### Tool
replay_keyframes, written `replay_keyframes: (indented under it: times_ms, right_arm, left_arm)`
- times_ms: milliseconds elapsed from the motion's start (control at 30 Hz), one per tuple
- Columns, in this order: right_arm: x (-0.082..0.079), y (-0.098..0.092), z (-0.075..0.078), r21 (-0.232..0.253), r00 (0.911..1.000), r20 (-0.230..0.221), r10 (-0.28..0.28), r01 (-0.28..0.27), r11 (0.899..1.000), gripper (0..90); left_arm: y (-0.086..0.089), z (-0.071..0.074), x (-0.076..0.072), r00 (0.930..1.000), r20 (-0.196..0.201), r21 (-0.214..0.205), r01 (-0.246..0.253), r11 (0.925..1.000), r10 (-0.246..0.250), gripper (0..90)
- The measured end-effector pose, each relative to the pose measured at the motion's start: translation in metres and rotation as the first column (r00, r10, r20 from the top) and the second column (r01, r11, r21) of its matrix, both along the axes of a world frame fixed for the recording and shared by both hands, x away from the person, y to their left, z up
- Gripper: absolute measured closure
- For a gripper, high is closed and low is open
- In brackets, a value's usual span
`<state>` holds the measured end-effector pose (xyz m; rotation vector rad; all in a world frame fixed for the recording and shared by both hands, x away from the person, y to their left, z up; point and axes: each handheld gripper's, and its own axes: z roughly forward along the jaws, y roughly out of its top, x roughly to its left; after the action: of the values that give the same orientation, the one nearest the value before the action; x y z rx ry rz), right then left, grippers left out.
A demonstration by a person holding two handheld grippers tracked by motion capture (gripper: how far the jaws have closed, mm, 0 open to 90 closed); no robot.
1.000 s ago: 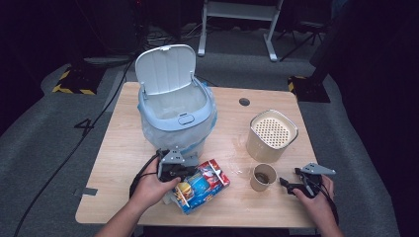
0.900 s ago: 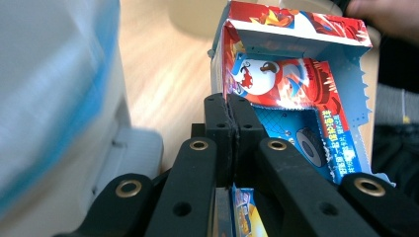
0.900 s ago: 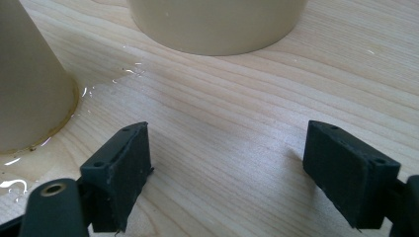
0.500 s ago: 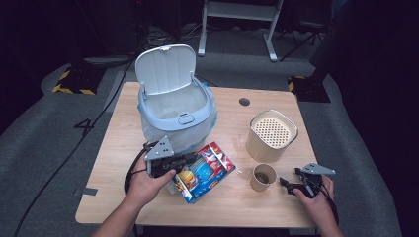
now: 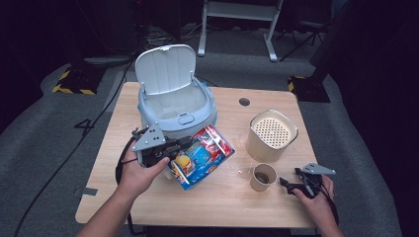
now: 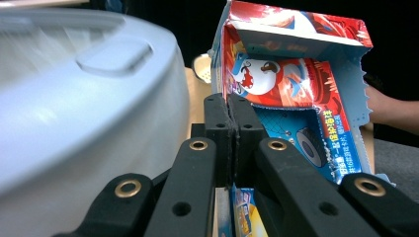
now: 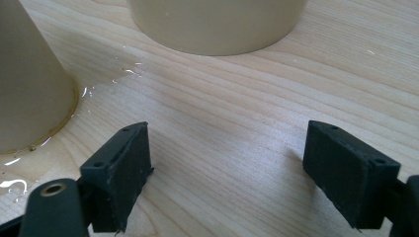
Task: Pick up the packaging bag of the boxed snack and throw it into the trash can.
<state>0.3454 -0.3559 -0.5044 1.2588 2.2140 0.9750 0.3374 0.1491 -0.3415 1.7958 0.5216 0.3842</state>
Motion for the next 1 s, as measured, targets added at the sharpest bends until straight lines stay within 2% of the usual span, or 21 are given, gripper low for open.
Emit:
replay_keyframes:
  times_ms: [233, 400, 467, 567, 733, 1000]
  right_arm:
    - [0.0, 0.0, 0.0, 0.001, 1.0, 0.0, 0.0, 0.0, 1.0, 18.5]
    - [0.0, 0.0, 0.0, 0.0, 1.0, 0.0, 0.0, 0.0, 1.0, 18.5]
    - [0.0, 0.0, 0.0, 0.001, 1.0, 0.0, 0.0, 0.0, 1.0, 18.5]
    - [0.0, 0.0, 0.0, 0.0, 1.0, 0.0, 0.0, 0.0, 1.0, 18.5]
    - [0.0, 0.0, 0.0, 0.0, 1.0, 0.0, 0.0, 0.0, 1.0, 18.5]
    - [0.0, 0.0, 0.0, 0.0, 1.0, 0.0, 0.0, 0.0, 1.0, 18.5]
  left_arm:
    - [0.002, 0.027, 0.004, 0.9991, 0.042, -0.022, 0.005, 0.9997, -0.004, 88.3]
    - [0.006, 0.051, 0.005, 0.9964, 0.083, -0.052, -0.012, 0.9986, 0.016, 88.3]
    - [0.008, 0.061, 0.006, 0.9961, 0.086, -0.074, -0.011, 0.9972, 0.018, 88.2]
    - [0.011, 0.071, 0.007, 0.9955, 0.09, -0.086, -0.021, 0.9961, 0.029, 88.0]
    - [0.018, 0.086, 0.011, 0.9927, 0.099, -0.131, -0.055, 0.9899, 0.068, 88.1]
    - [0.029, 0.1, 0.021, 0.9814, 0.128, -0.177, -0.119, 0.9769, 0.143, 88.1]
